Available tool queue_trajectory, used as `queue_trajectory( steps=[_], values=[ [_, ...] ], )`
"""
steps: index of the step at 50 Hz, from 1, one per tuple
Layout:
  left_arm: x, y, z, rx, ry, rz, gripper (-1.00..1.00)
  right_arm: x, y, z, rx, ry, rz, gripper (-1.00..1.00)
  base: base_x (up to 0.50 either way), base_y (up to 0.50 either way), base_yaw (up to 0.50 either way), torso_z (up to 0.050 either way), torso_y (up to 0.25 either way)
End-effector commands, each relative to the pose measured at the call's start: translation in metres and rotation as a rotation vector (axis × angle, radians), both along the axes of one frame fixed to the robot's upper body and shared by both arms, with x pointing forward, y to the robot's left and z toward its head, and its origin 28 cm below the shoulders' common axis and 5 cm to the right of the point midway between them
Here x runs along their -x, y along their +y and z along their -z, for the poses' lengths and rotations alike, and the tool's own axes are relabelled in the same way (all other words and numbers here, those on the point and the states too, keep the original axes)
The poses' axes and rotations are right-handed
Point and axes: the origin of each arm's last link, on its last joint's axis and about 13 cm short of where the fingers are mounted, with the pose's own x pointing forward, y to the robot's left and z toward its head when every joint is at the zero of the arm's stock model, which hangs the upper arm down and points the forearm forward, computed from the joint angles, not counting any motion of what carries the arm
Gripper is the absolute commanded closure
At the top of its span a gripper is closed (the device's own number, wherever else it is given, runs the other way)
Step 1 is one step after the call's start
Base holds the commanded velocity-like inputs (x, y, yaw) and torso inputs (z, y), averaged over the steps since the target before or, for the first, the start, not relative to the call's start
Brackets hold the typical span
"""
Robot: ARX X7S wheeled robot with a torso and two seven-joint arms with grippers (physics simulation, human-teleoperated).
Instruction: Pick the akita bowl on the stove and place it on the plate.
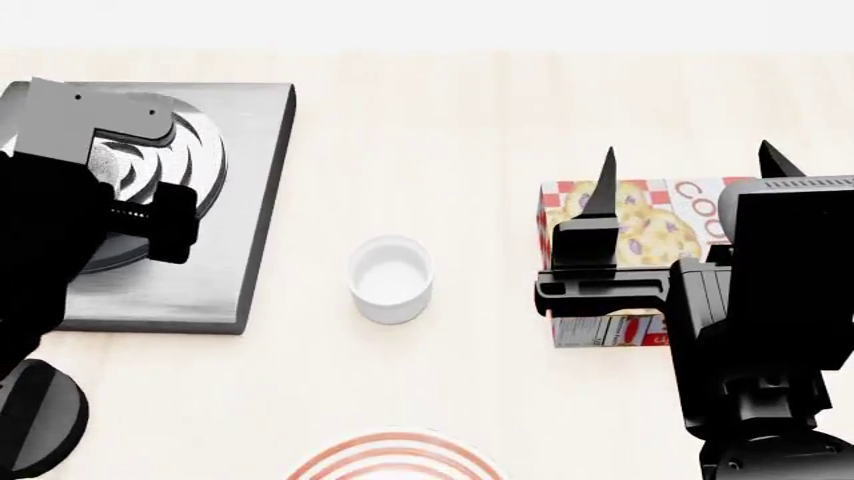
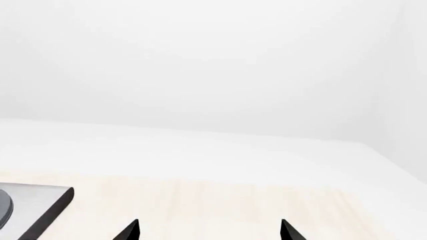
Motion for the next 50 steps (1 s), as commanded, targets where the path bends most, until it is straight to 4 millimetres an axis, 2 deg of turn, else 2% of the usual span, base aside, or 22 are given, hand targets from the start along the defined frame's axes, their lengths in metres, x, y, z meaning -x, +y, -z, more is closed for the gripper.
queue_trajectory(
  steps=[1, 25, 50],
  values=[
    [0.001, 0.003, 0.005, -0.026, 0.015, -0.018, -1.0, 0.0, 0.0, 0.0, 0.0, 0.0, 0.0, -1.0, 0.0, 0.0, 0.0, 0.0, 0.0],
    [0.004, 0.009, 0.016, -0.066, 0.053, -0.04, -1.0, 0.0, 0.0, 0.0, 0.0, 0.0, 0.0, -1.0, 0.0, 0.0, 0.0, 0.0, 0.0],
    [0.005, 0.015, 0.017, -0.093, 0.054, -0.064, -1.0, 0.0, 0.0, 0.0, 0.0, 0.0, 0.0, -1.0, 0.0, 0.0, 0.0, 0.0, 0.0]
  ],
)
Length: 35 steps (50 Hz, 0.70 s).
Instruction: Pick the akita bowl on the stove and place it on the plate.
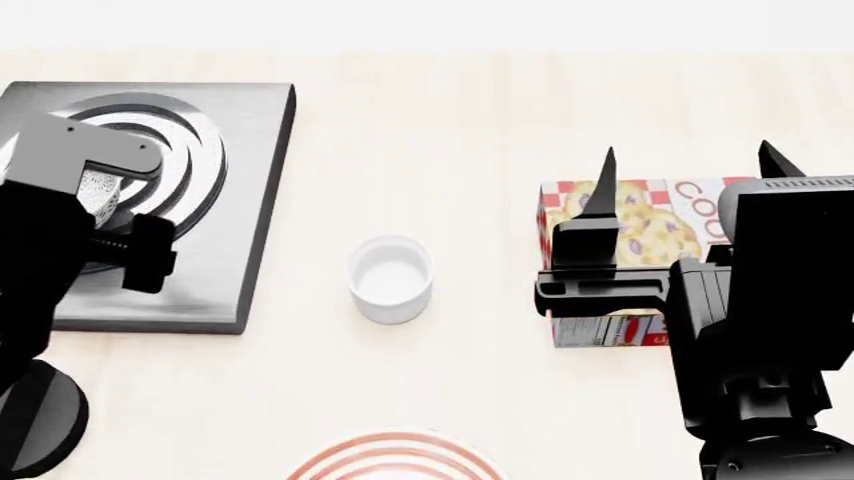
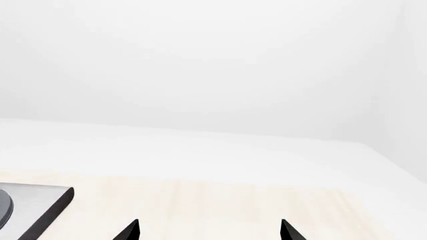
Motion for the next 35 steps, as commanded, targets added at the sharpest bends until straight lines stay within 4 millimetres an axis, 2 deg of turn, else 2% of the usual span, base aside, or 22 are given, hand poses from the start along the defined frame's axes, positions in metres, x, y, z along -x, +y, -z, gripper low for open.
queue_trajectory(
  steps=[1, 35],
  values=[
    [0.0011, 0.0025, 0.0016, -0.014, -0.001, -0.007, -1.0, 0.0, 0.0, 0.0, 0.0, 0.0, 0.0, -1.0, 0.0, 0.0, 0.0, 0.0, 0.0],
    [-0.0009, 0.0051, 0.0043, -0.028, 0.003, 0.0, -1.0, 0.0, 0.0, 0.0, 0.0, 0.0, 0.0, -1.0, 0.0, 0.0, 0.0, 0.0, 0.0]
  ],
)
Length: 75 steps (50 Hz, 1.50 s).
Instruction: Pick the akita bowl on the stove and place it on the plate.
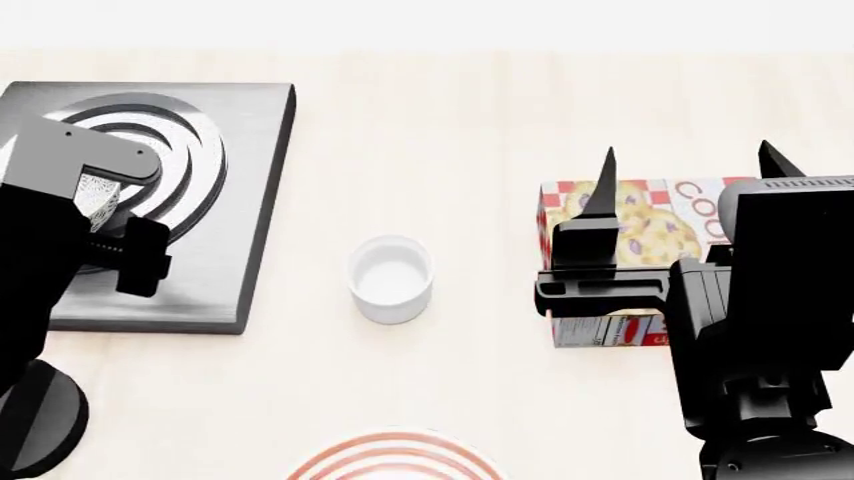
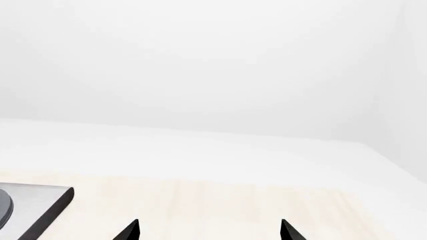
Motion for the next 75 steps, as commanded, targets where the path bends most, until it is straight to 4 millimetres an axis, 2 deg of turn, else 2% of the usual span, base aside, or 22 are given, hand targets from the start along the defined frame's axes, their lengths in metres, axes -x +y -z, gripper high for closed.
queue_trajectory(
  steps=[1, 29, 30, 51, 63, 69, 70, 75],
  values=[
    [-0.001, 0.001, 0.001, -0.006, 0.003, 0.001, -1.0, 0.0, 0.0, 0.0, 0.0, 0.0, 0.001, -1.0, 0.0, 0.0, 0.0, 0.0, 0.0],
    [-0.001, 0.006, 0.004, -0.009, 0.004, -0.006, -1.0, 0.0, 0.0, -0.001, -0.005, 0.001, 0.001, -1.0, 0.0, 0.0, 0.0, 0.0, 0.0],
    [0.0, 0.006, 0.004, -0.01, 0.005, -0.004, 1.0, 0.001, 0.0, -0.001, -0.005, 0.001, 0.001, -1.0, 0.0, 0.0, 0.0, 0.0, 0.0],
    [-0.001, 0.005, 0.005, -0.002, -0.005, 0.007, 1.0, 0.001, 0.0, -0.001, -0.007, 0.002, 0.002, -1.0, 0.0, 0.0, 0.0, 0.0, 0.0],
    [-0.002, 0.003, 0.0, 0.006, -0.042, 0.007, 1.0, 0.0, 0.0, 0.001, -0.006, 0.002, 0.001, -1.0, 0.0, 0.0, 0.0, 0.0, 0.0],
    [-0.01, -0.003, -0.029, 0.053, -0.256, -0.022, 1.0, 0.0, 0.0, -0.001, -0.006, 0.003, 0.001, -1.0, 0.0, 0.0, 0.0, 0.0, 0.0],
    [-0.01, -0.003, -0.029, 0.053, -0.256, -0.023, 1.0, 0.0, 0.0, -0.001, -0.006, 0.003, 0.001, -1.0, 0.0, 0.0, 0.0, 0.0, 0.0],
    [-0.008, -0.017, -0.079, 0.109, -0.497, 0.002, 1.0, 0.0, 0.0, 0.0, -0.005, 0.003, 0.0, -1.0, 0.0, 0.0, 0.0, 0.0, 0.0]
  ],
)
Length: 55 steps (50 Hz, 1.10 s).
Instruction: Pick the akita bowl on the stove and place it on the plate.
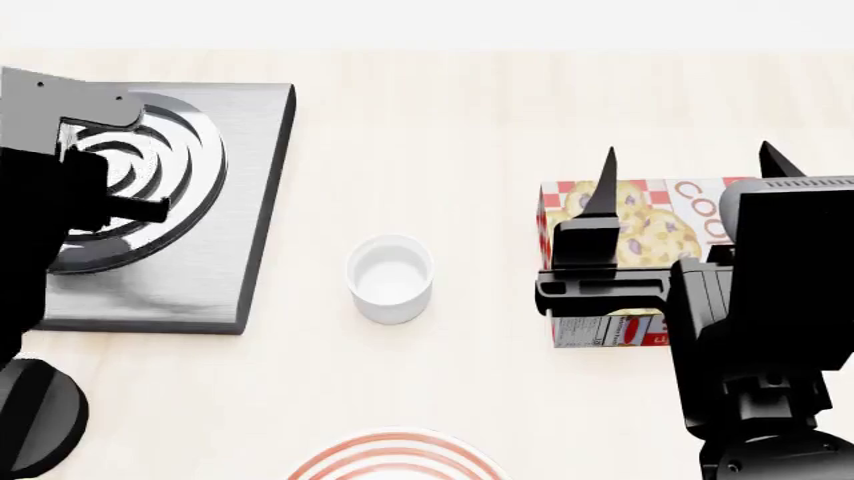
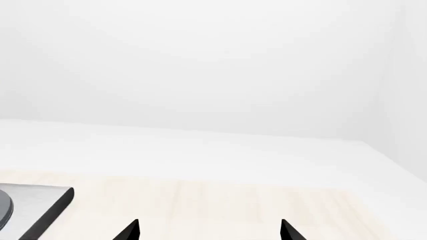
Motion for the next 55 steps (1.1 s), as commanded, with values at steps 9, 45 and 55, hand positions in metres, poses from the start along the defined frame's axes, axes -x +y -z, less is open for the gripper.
queue_trajectory(
  steps=[9, 45, 55],
  values=[
    [0.025, -0.037, -0.098, -0.022, -0.429, 0.197, 1.0, 0.0, 0.0, 0.0, 0.002, 0.001, -0.001, -1.0, 0.0, 0.0, 0.0, 0.0, 0.0],
    [0.107, -0.054, -0.089, -0.671, -0.299, 0.841, 1.0, 0.001, 0.0, -0.001, 0.005, -0.002, -0.002, -1.0, 0.0, 0.0, 0.0, 0.0, 0.0],
    [0.115, -0.055, -0.088, -0.703, -0.277, 0.889, 1.0, 0.001, 0.0, -0.001, 0.005, -0.002, -0.003, -1.0, 0.0, 0.0, 0.0, 0.0, 0.0]
  ],
)
